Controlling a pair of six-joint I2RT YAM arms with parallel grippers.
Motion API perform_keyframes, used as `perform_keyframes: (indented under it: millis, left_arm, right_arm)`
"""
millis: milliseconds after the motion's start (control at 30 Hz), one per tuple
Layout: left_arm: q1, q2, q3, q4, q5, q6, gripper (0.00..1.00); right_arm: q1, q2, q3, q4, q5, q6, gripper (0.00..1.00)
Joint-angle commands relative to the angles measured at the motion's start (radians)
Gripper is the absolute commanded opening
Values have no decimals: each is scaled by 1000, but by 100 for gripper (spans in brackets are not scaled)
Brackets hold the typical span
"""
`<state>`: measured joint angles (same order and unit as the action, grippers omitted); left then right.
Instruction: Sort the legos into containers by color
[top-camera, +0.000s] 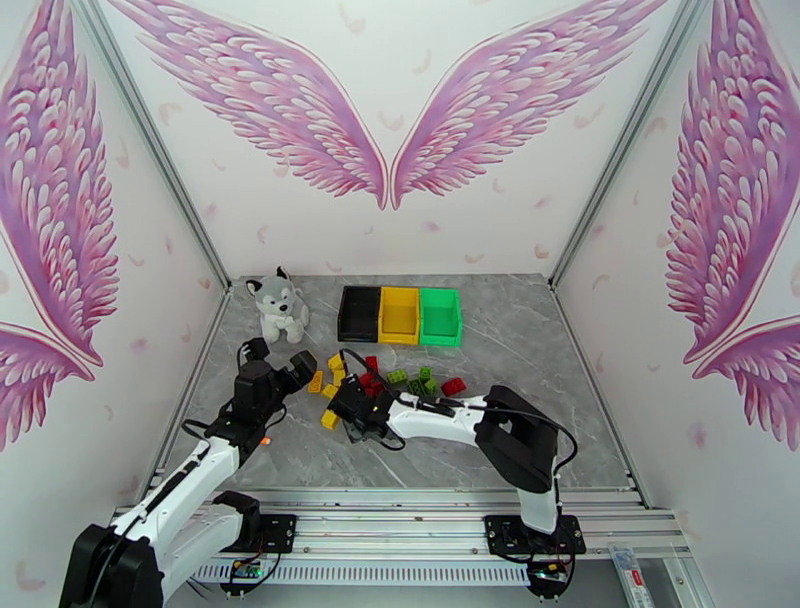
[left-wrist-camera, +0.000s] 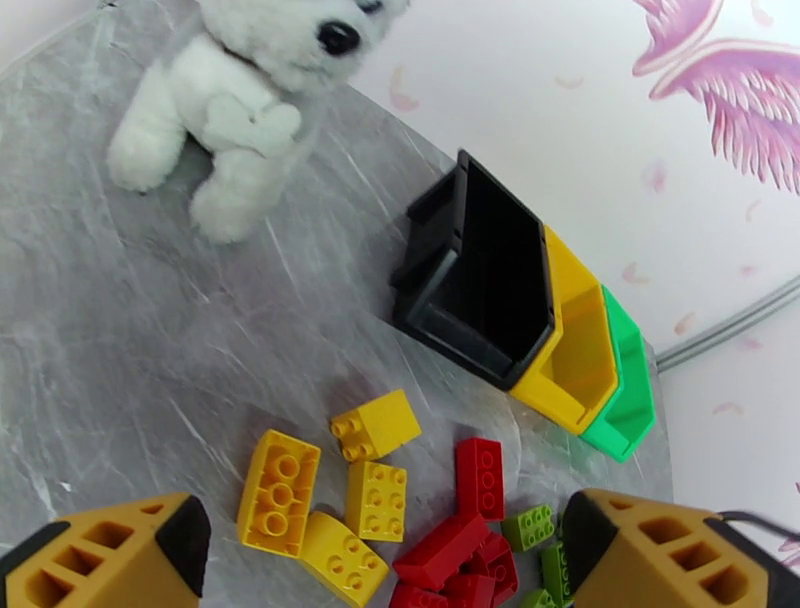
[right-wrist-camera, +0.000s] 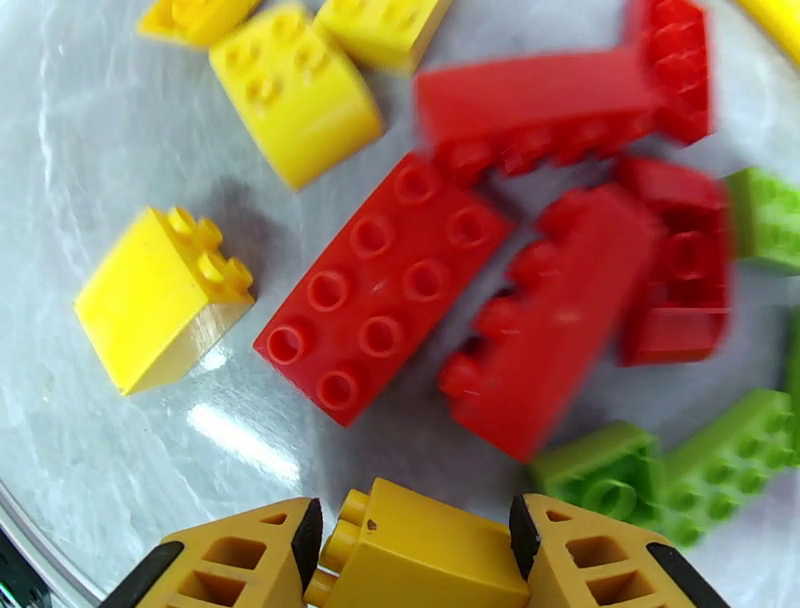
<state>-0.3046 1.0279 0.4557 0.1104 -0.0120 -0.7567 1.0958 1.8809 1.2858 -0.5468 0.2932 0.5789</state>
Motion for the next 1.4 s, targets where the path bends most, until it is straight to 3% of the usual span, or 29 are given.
perform_keyframes:
  millis: [0, 233, 467, 533, 700, 733, 767, 1000, 1233, 1367]
  left_arm:
    - [-65, 58, 48, 61, 63, 50, 97]
    - [-167, 90, 63, 119, 52, 99, 96]
    - [-398, 206, 161, 116, -64, 256, 96]
    - [-428, 245, 192, 101, -56, 267, 95]
    - [-446, 316, 249, 55, -7, 263, 91]
    - [-446, 323, 257, 45, -6, 261, 91]
    - [-446, 329, 266, 31, -8, 262, 98]
    - [-444, 302, 271, -10, -60, 283, 99]
    - [-432, 245, 250, -30, -126, 293, 99]
    - [-416, 212, 235, -49, -167, 292, 99]
  right_arm:
    - [-17, -113, -38, -16, 131, -11, 27]
    - [-190, -244, -122, -27, 232, -14, 21]
    - [-375, -267, -52, -85, 278, -6, 25]
    - [-423, -256, -6, -94, 307, -6, 26]
    - [-547, -170, 105, -45, 258, -40, 33]
    - [-565, -138, 145, -58, 244, -43, 34]
    - [-585, -101, 195, -79, 238, -43, 34]
    - [-658, 140, 499, -176, 200, -121, 38]
    - [-689, 213, 622, -206, 146, -132, 63]
    - [-687, 190, 619, -214, 123, -134, 69]
